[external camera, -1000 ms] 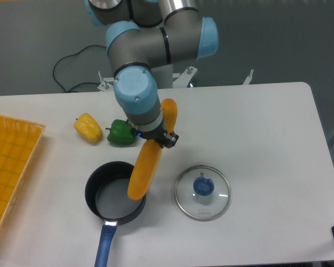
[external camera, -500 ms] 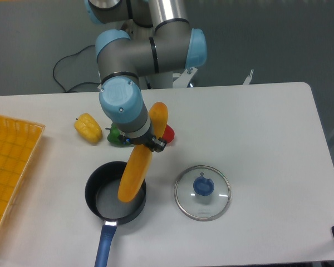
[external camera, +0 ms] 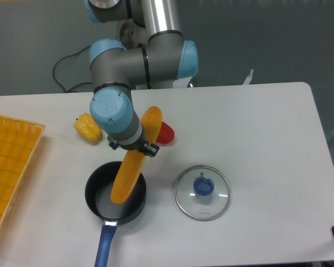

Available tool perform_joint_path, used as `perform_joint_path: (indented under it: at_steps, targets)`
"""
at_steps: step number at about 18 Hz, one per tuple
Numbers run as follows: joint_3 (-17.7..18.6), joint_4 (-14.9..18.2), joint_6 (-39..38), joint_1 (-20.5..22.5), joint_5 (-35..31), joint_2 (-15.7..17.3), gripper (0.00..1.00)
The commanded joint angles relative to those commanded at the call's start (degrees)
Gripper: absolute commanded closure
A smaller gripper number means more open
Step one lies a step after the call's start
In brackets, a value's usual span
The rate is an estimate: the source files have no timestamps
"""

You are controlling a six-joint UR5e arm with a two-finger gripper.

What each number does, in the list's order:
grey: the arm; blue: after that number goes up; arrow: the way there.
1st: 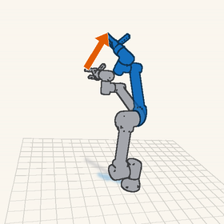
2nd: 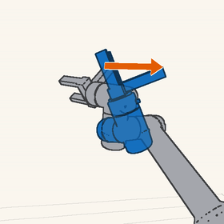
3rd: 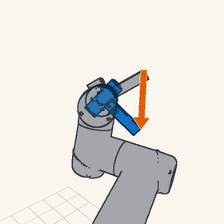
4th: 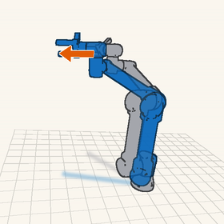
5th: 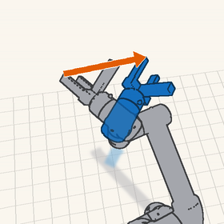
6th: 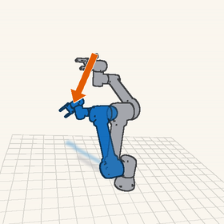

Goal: Place the long bread in the pot
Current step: 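Tilt the held bread upright and lower its end into the saucepan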

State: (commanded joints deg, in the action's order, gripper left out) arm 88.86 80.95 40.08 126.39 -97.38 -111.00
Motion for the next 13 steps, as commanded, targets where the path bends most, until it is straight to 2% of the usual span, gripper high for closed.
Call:
perform_joint_path:
  at_steps: [13]
  targets:
    - [-0.4, -0.1, -0.7, -0.8, 0.0, -1.2, 0.48]
